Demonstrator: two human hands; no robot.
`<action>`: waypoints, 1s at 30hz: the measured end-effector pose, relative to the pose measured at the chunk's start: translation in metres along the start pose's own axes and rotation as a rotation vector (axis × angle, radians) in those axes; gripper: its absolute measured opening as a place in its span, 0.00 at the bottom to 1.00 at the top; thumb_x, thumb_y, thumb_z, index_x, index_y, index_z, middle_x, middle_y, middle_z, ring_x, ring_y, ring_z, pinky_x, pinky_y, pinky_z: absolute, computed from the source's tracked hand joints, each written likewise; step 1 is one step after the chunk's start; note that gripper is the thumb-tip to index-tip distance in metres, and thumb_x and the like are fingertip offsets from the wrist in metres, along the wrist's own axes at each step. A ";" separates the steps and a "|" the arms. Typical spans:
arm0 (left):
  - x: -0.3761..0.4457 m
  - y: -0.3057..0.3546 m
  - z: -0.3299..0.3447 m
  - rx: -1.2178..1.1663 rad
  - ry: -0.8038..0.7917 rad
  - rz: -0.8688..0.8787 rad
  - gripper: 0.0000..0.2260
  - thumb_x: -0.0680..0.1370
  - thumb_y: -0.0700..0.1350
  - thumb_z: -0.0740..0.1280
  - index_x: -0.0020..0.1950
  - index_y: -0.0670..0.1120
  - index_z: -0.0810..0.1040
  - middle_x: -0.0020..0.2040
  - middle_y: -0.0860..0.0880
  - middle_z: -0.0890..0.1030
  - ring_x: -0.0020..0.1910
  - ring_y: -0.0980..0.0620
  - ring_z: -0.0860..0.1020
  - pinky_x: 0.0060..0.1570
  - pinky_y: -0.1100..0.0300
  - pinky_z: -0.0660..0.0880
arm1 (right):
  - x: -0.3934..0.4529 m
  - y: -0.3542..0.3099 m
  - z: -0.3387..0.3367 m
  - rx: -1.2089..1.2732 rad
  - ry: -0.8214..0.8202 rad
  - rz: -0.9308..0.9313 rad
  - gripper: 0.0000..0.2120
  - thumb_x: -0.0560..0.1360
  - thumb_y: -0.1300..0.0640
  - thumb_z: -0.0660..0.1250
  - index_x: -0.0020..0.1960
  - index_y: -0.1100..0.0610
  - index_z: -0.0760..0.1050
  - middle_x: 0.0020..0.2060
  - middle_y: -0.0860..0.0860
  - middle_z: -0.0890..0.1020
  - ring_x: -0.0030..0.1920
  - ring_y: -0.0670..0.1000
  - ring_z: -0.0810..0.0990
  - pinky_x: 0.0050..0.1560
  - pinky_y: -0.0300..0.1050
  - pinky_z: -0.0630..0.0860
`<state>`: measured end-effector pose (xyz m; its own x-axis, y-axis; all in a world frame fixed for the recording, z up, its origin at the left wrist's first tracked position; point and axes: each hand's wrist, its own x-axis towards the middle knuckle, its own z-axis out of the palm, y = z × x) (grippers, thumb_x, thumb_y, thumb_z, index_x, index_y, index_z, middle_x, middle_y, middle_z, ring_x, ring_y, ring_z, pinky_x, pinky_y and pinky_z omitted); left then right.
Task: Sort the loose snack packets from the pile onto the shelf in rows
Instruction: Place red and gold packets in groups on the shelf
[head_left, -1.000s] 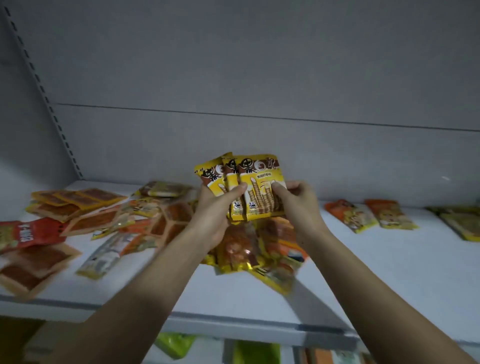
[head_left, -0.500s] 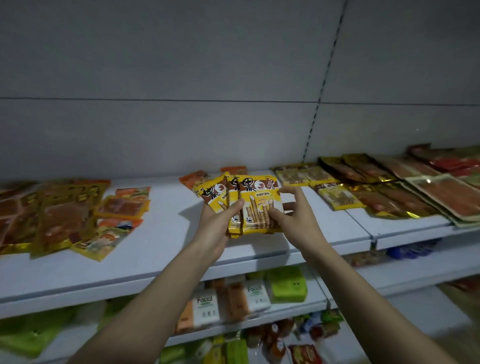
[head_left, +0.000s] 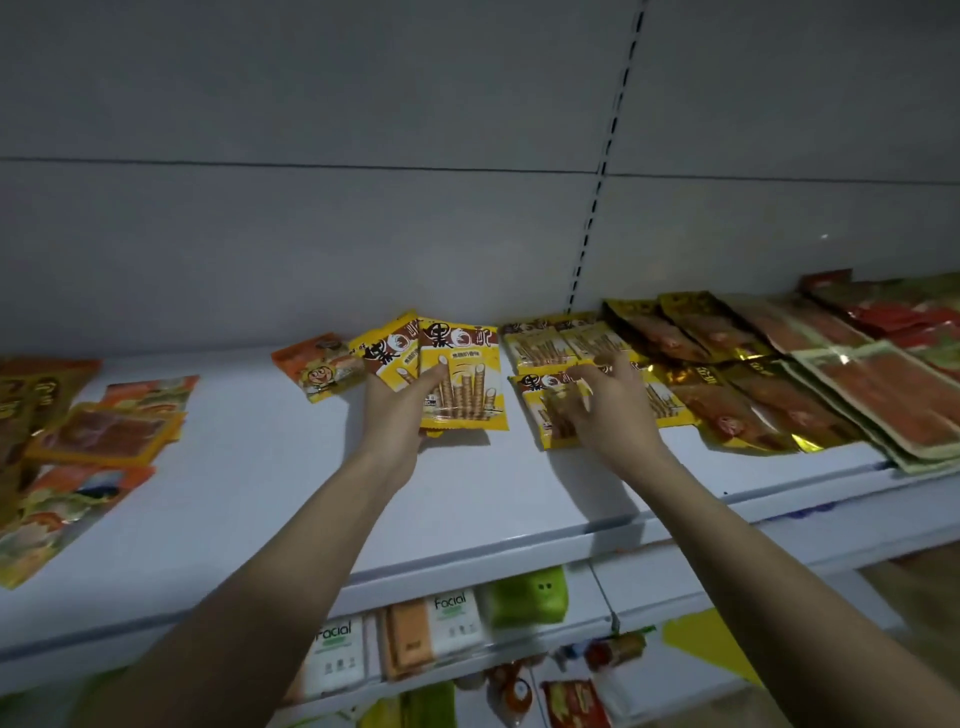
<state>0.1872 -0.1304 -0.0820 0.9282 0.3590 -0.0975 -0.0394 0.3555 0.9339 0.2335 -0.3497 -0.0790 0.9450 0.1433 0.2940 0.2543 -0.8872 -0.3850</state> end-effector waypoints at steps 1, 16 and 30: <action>0.006 -0.002 0.006 -0.012 -0.001 -0.007 0.15 0.78 0.40 0.72 0.63 0.51 0.76 0.57 0.51 0.85 0.56 0.48 0.84 0.52 0.45 0.82 | 0.004 0.002 0.002 -0.072 -0.035 -0.100 0.17 0.79 0.52 0.67 0.66 0.55 0.76 0.68 0.58 0.70 0.67 0.62 0.67 0.62 0.54 0.70; 0.060 -0.006 0.069 -0.070 0.030 -0.068 0.24 0.72 0.47 0.78 0.65 0.48 0.75 0.58 0.50 0.85 0.60 0.47 0.82 0.66 0.37 0.73 | 0.075 0.017 -0.030 0.439 -0.233 -0.064 0.13 0.81 0.47 0.62 0.63 0.51 0.73 0.51 0.44 0.79 0.48 0.43 0.80 0.44 0.42 0.76; 0.089 -0.017 0.122 0.096 0.100 -0.016 0.09 0.82 0.43 0.66 0.62 0.50 0.76 0.54 0.46 0.86 0.50 0.46 0.85 0.40 0.54 0.81 | 0.169 0.096 -0.040 0.423 -0.216 0.015 0.21 0.78 0.57 0.69 0.67 0.53 0.65 0.52 0.55 0.82 0.47 0.55 0.81 0.35 0.42 0.72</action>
<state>0.3150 -0.2097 -0.0642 0.8869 0.4397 -0.1417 0.0147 0.2796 0.9600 0.4091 -0.4281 -0.0314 0.9590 0.2594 0.1141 0.2591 -0.6395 -0.7238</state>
